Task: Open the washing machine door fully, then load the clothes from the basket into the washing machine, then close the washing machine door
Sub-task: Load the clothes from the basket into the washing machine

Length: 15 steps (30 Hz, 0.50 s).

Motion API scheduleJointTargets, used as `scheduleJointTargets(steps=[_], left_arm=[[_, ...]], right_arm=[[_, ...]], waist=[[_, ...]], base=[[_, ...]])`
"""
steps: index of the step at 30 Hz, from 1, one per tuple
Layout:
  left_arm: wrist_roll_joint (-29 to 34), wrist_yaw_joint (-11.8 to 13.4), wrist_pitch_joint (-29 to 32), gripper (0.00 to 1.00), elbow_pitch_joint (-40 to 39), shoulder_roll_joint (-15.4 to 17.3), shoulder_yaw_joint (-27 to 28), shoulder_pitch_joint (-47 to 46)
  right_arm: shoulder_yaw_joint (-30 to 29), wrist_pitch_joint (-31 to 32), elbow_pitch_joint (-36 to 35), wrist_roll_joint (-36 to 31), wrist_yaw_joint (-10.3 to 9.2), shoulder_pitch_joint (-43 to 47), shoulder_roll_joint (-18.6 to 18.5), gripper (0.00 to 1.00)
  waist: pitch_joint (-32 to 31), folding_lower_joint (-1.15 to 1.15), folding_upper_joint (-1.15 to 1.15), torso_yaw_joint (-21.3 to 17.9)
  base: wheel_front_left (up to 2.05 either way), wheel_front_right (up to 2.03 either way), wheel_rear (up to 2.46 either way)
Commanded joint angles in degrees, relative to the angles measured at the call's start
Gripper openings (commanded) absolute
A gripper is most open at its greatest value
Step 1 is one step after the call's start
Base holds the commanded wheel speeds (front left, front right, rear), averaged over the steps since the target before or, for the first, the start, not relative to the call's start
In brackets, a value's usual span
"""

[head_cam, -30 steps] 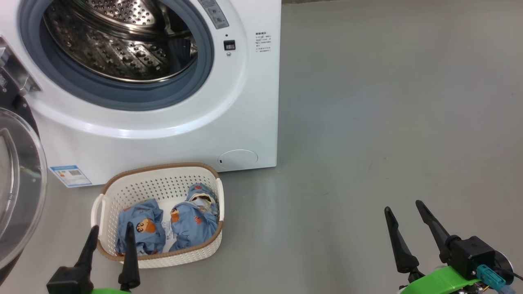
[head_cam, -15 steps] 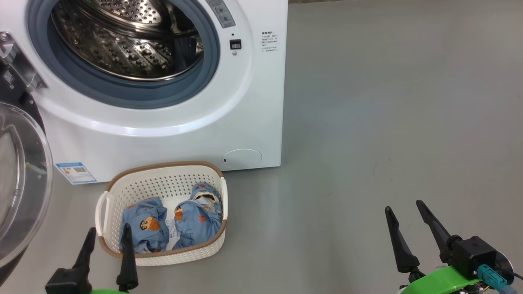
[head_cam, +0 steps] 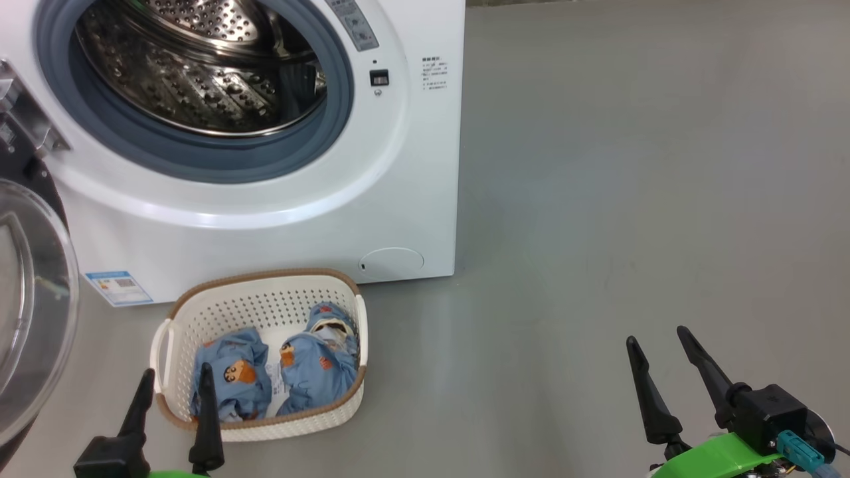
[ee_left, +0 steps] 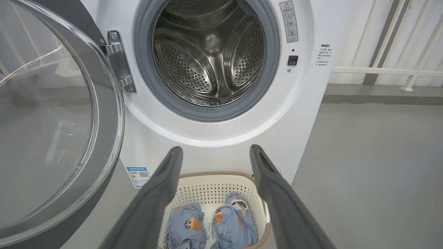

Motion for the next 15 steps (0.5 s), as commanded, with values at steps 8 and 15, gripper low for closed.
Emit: scheduleJointTargets(steps=[8, 15], left_arm=[[0.09, 0.98, -0.09, 1.0, -1.29, 1.44, 1.24, -1.48], [-0.25, 1.06, -0.53, 1.0, -0.73, 1.68, 1.02, -1.89]], right_arm=[[1.36, -0.25, -1.54, 0.57, 0.51, -1.02, -0.2, 1.0], [1.38, -0.06, -1.48, 0.55, 0.51, -1.12, -0.2, 1.0]], waist=[[0.41, 0.0, 0.0, 0.29], [0.61, 0.0, 0.0, 0.45]], base=[[1.76, -1.76, 0.0], [1.3, -1.3, 0.0]])
